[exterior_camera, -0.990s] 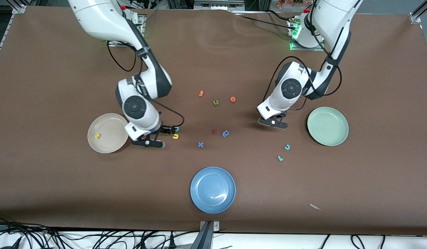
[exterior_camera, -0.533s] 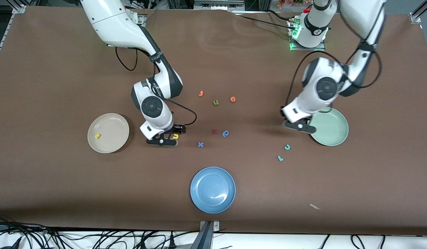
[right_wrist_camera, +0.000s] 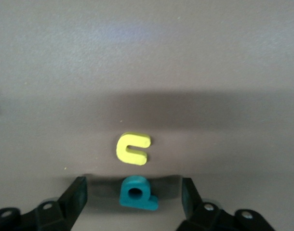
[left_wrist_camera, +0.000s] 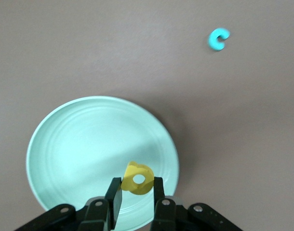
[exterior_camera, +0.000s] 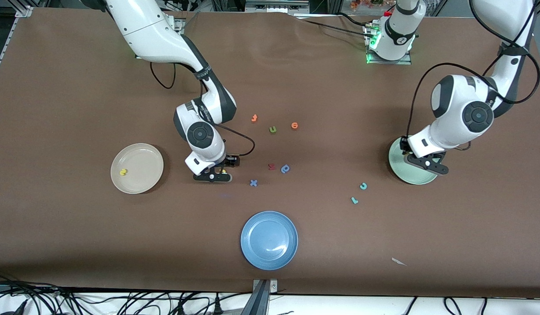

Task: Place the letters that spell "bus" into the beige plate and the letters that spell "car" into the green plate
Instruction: 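Put the p on the beige plate while the left gripper grasps the c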

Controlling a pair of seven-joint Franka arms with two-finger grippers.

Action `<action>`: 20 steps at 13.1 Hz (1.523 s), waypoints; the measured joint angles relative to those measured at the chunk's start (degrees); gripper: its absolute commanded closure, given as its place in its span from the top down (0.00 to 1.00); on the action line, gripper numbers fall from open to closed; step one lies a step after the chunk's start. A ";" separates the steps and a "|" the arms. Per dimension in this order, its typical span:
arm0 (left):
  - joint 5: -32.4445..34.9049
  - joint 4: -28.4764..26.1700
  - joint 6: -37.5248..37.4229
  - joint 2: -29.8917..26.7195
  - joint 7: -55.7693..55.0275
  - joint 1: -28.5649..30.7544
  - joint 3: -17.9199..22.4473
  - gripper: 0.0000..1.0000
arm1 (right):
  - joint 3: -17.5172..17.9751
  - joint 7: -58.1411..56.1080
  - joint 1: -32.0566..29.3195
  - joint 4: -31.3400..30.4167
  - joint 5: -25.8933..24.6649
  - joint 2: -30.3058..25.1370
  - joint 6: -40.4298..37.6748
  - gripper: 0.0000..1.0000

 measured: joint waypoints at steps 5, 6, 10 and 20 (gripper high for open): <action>0.19 -0.49 0.03 0.39 0.12 0.14 -0.12 0.71 | 0.18 -0.12 0.00 0.09 0.00 -0.03 0.00 0.48; 0.19 -0.49 0.03 0.39 0.12 0.14 -0.12 0.71 | 0.17 -0.29 -0.01 0.12 0.00 -0.11 -0.01 0.43; 0.19 -0.49 0.07 0.43 -0.05 0.12 -0.22 0.73 | 0.23 -1.08 -0.02 0.19 0.01 -0.18 -0.01 0.30; -6.72 2.07 10.46 8.55 -9.67 -8.82 -2.30 0.78 | -0.18 -1.92 -0.58 1.08 0.02 -0.31 -3.40 0.17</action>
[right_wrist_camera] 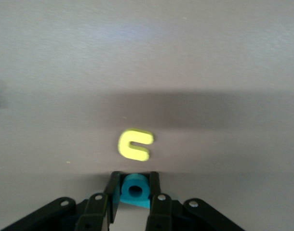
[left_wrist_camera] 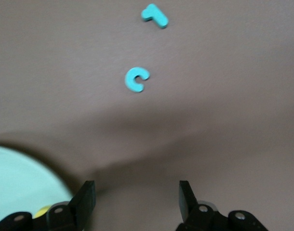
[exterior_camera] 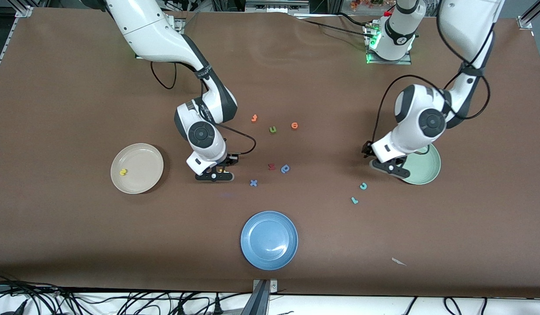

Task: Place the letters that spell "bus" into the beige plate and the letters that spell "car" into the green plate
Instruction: 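Put the p on the beige plate while the left gripper grasps the c, then grasp the yellow u with the right gripper while the left gripper lifts the c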

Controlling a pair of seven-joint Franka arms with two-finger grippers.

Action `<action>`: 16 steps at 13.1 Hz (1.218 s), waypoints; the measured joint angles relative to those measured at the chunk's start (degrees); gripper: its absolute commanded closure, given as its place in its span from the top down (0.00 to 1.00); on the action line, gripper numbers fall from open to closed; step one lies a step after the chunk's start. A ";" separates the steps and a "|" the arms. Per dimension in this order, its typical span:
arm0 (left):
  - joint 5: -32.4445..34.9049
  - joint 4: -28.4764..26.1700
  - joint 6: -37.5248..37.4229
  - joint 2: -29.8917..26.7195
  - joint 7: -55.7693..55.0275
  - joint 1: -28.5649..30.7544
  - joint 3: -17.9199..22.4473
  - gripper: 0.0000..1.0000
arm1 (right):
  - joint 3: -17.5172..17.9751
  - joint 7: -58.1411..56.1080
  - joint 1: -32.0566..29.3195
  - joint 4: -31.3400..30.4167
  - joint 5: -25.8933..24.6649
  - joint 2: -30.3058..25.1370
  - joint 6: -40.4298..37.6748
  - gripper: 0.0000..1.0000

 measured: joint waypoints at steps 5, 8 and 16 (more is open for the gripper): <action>0.00 8.25 1.95 6.64 -0.84 -1.50 0.11 0.78 | -0.80 -6.76 -6.76 5.56 -0.01 -2.43 -14.10 0.16; 0.00 10.23 3.94 9.03 -0.84 -1.85 0.98 0.80 | -1.51 -13.86 -12.31 5.98 -0.02 -4.52 -18.75 0.17; 0.00 10.40 6.05 11.90 -0.76 -2.89 2.53 0.75 | -7.14 -27.53 -19.46 2.40 -0.21 -2.84 -18.16 0.17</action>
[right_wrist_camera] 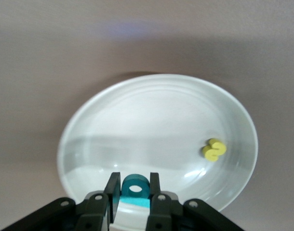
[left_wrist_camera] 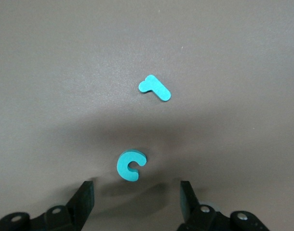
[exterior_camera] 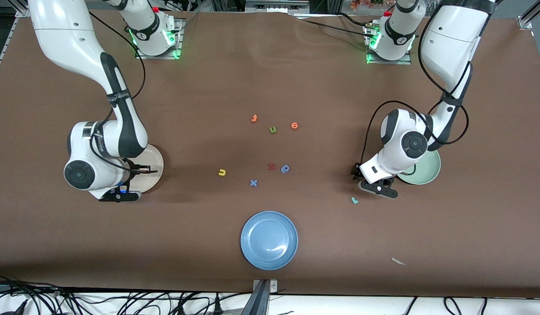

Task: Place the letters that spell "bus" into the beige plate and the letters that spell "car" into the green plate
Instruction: 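Grasp the yellow u with the right gripper while the left gripper lifts the c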

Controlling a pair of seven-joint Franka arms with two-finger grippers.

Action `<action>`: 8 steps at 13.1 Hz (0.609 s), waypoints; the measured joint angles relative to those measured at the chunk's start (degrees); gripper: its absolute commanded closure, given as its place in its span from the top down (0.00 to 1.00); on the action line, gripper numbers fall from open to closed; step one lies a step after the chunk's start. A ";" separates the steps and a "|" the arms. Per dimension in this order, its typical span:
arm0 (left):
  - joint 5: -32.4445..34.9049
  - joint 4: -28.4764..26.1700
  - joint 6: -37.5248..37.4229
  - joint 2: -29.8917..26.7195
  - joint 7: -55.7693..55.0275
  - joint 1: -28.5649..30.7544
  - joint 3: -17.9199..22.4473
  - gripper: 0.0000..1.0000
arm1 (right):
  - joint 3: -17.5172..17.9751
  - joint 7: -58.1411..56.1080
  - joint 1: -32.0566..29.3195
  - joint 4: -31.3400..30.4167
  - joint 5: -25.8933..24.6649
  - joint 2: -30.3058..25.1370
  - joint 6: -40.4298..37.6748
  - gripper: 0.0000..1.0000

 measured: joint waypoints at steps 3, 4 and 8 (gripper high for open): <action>0.00 0.11 0.12 0.63 0.05 -0.55 0.68 0.60 | -0.01 -1.17 -0.68 -2.20 0.00 0.45 2.58 0.99; 0.00 0.24 0.13 0.65 0.06 -0.71 0.90 0.59 | 0.01 -1.19 -0.65 -2.22 0.00 0.43 2.70 1.00; 0.00 1.46 0.13 0.76 0.10 -0.93 1.23 0.61 | 0.53 -0.73 -0.14 -0.88 0.06 -0.31 2.72 1.00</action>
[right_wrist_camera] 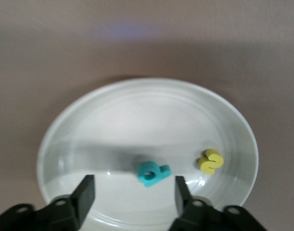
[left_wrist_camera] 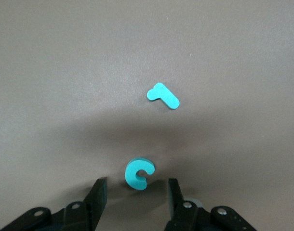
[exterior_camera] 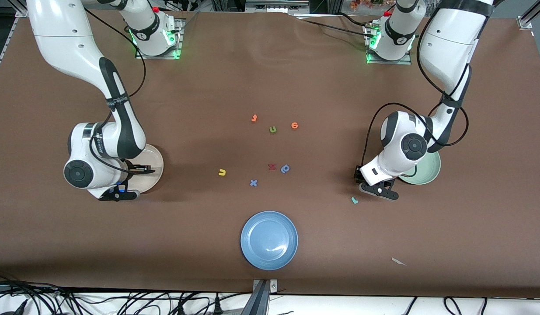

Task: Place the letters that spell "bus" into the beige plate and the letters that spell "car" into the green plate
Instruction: 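Grasp the yellow u with the right gripper while the left gripper lifts the c, then put the u on the beige plate while the left gripper places the c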

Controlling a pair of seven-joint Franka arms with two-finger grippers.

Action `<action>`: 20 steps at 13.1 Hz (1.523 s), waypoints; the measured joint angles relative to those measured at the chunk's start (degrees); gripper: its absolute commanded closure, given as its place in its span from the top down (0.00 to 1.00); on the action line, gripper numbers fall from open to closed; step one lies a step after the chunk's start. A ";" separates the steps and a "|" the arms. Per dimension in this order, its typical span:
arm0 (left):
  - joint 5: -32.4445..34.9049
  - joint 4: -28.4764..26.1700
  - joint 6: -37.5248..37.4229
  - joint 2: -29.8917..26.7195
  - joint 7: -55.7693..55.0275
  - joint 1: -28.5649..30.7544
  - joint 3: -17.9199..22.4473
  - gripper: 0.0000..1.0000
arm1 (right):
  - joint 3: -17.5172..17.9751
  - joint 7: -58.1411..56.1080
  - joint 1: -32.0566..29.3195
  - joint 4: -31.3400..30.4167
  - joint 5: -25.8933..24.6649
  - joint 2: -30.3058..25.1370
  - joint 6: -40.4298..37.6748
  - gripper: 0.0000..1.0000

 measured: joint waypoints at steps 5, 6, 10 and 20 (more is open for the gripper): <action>0.00 0.25 0.00 0.37 0.00 -0.27 0.21 0.45 | 0.86 11.51 5.86 5.22 0.12 -1.41 -1.68 0.99; 0.00 0.31 0.01 0.50 0.00 -0.36 0.25 0.35 | 1.09 15.43 7.82 5.85 0.12 -1.40 -1.66 0.99; 0.00 0.94 0.02 0.73 0.00 -0.44 0.34 0.17 | 2.15 30.44 14.91 6.25 0.12 0.21 3.59 0.99; 1.22 2.50 -4.66 -2.29 0.31 0.39 1.69 0.00 | 6.54 43.68 17.97 6.31 2.84 6.22 14.55 0.99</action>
